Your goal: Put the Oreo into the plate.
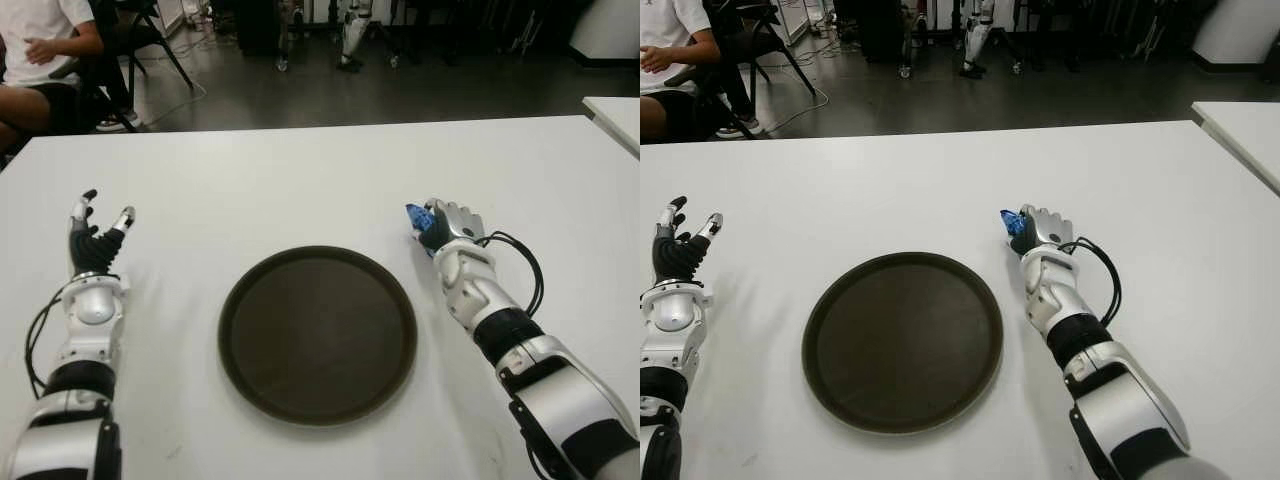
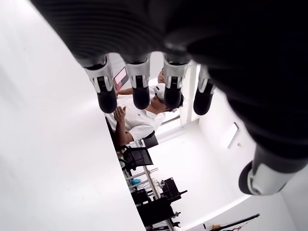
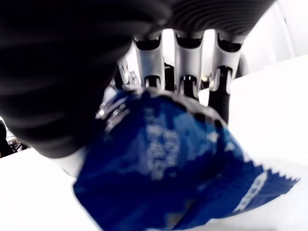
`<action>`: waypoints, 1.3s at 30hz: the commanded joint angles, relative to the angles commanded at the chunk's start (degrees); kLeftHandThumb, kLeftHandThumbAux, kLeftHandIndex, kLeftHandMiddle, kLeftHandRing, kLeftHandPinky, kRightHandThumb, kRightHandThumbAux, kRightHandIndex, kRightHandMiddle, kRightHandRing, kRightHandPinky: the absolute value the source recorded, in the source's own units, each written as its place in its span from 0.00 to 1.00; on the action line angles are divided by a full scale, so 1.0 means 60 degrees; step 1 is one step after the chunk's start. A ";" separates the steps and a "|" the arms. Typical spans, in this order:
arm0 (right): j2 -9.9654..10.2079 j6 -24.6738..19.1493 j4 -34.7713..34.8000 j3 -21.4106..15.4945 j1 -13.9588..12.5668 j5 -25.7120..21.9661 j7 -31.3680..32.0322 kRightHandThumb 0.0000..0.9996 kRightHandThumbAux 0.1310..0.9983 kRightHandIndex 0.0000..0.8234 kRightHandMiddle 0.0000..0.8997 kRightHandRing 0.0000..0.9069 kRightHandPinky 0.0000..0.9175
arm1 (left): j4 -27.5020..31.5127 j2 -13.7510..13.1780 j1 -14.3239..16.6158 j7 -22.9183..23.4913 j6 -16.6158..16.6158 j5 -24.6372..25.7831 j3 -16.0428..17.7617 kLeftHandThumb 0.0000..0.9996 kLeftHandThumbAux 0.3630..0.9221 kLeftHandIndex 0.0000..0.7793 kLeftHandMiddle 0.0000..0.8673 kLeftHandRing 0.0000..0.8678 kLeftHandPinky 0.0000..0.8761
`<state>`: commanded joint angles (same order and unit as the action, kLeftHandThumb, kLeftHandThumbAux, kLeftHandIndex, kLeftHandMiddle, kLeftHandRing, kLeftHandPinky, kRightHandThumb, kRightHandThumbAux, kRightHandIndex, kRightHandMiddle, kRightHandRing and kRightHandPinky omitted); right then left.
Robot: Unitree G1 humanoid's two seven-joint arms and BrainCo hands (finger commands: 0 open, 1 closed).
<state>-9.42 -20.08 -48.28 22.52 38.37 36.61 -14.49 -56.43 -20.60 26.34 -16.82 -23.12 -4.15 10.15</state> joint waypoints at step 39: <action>0.0716 0.6784 0.2306 -0.3888 -0.1722 -0.5490 0.0541 0.48 0.77 0.91 0.93 0.93 0.91 | 0.0170 0.0176 0.0023 -0.0441 0.0234 -0.0102 -0.0011 0.00 0.48 0.00 0.00 0.00 0.00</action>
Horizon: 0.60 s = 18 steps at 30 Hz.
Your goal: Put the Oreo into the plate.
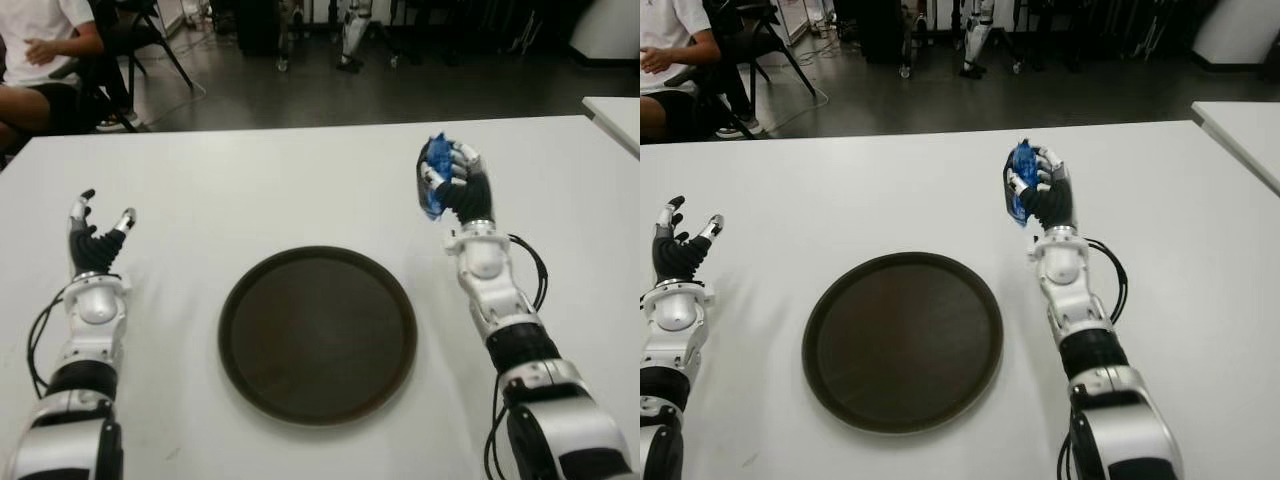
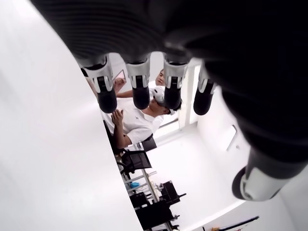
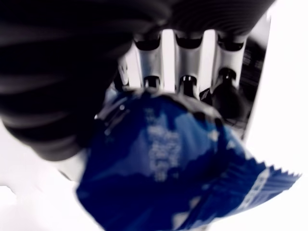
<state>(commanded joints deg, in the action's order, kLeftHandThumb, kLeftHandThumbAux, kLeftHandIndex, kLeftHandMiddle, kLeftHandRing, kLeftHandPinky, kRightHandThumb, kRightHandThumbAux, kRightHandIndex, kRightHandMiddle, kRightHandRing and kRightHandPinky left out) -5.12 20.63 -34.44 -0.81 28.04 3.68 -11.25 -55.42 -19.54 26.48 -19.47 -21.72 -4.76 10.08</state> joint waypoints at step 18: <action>0.0306 0.1434 0.1456 -0.0082 -0.0792 0.0317 0.0088 0.45 0.71 0.94 0.94 0.94 0.93 | -0.0176 -0.0001 0.0047 0.0088 -0.0077 0.0167 0.0093 0.00 0.45 0.00 0.00 0.00 0.00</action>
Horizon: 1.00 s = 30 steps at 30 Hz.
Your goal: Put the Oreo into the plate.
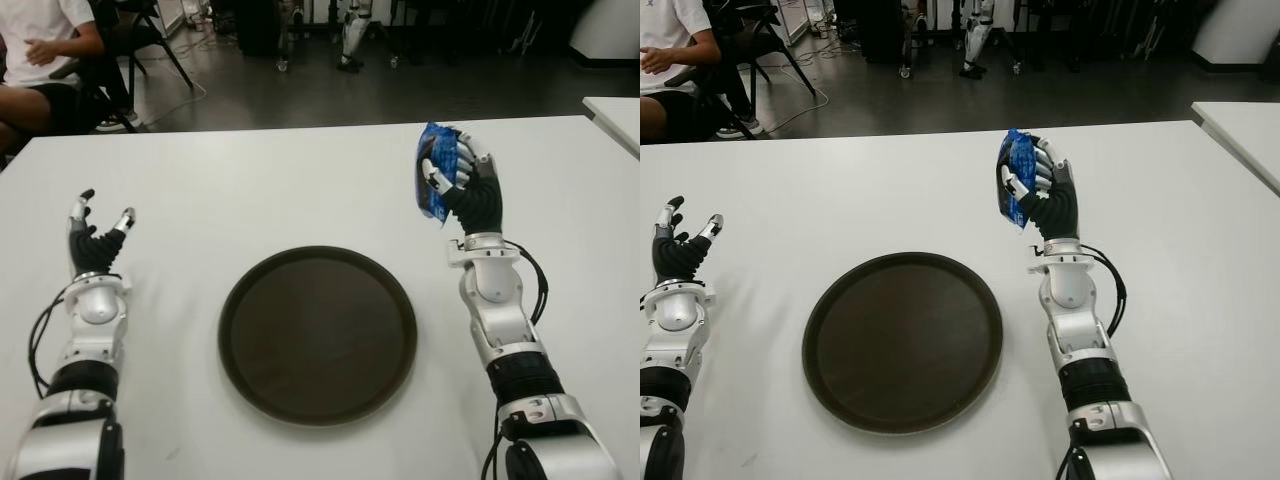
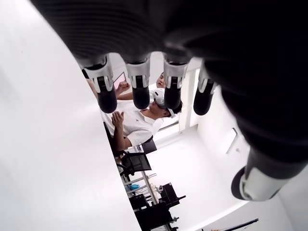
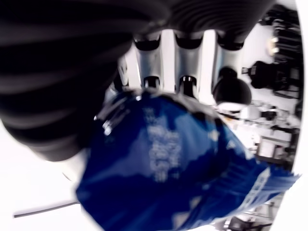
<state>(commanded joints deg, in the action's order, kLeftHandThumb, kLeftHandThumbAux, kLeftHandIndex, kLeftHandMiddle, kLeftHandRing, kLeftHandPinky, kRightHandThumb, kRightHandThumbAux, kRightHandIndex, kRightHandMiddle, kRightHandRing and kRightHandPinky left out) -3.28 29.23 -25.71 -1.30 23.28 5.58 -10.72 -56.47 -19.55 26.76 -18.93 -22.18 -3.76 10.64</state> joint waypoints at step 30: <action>0.0385 0.1093 -0.1063 0.0858 0.0036 0.1440 -0.0613 0.46 0.70 0.89 0.94 0.94 0.94 | -0.0183 0.0022 0.0034 -0.0009 -0.0244 0.0068 0.0006 0.00 0.50 0.00 0.00 0.00 0.00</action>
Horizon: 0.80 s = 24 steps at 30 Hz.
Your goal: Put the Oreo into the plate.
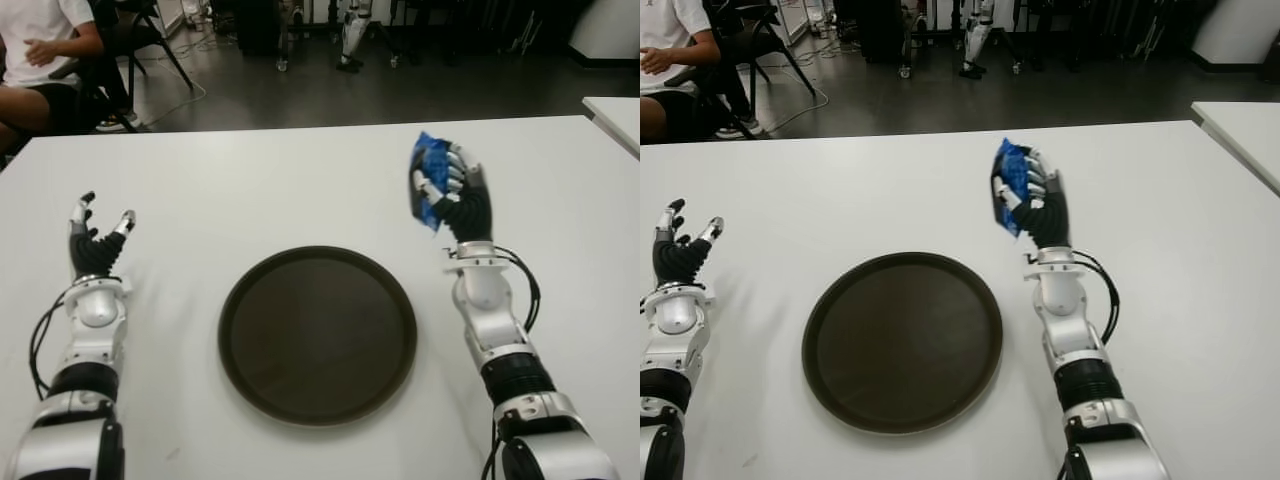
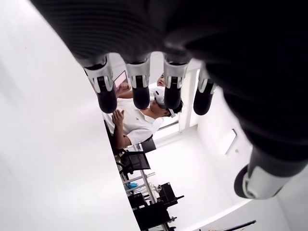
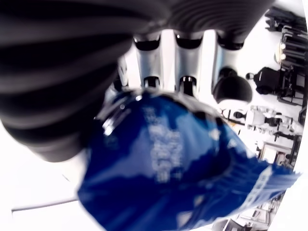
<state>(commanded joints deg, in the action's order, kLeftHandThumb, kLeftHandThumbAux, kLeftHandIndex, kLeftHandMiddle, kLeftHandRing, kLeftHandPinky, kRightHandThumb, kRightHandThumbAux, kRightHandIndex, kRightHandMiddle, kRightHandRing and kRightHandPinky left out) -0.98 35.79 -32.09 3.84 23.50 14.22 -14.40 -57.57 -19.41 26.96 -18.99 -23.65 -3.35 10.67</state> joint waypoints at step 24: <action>-0.1032 0.0835 0.0641 0.2190 -0.0314 0.2010 0.1427 0.13 0.82 0.98 0.98 0.99 0.98 | -0.0102 0.0018 0.0060 0.0012 0.0098 -0.0021 -0.0070 0.00 0.49 0.00 0.00 0.00 0.00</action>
<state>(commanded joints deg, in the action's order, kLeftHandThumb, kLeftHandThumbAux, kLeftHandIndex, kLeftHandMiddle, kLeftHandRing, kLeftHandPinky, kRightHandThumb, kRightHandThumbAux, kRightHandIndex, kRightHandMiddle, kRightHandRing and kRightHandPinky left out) -7.17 40.80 -28.24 16.99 21.62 26.28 -5.84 -58.18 -19.30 27.32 -18.92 -23.06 -3.48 10.25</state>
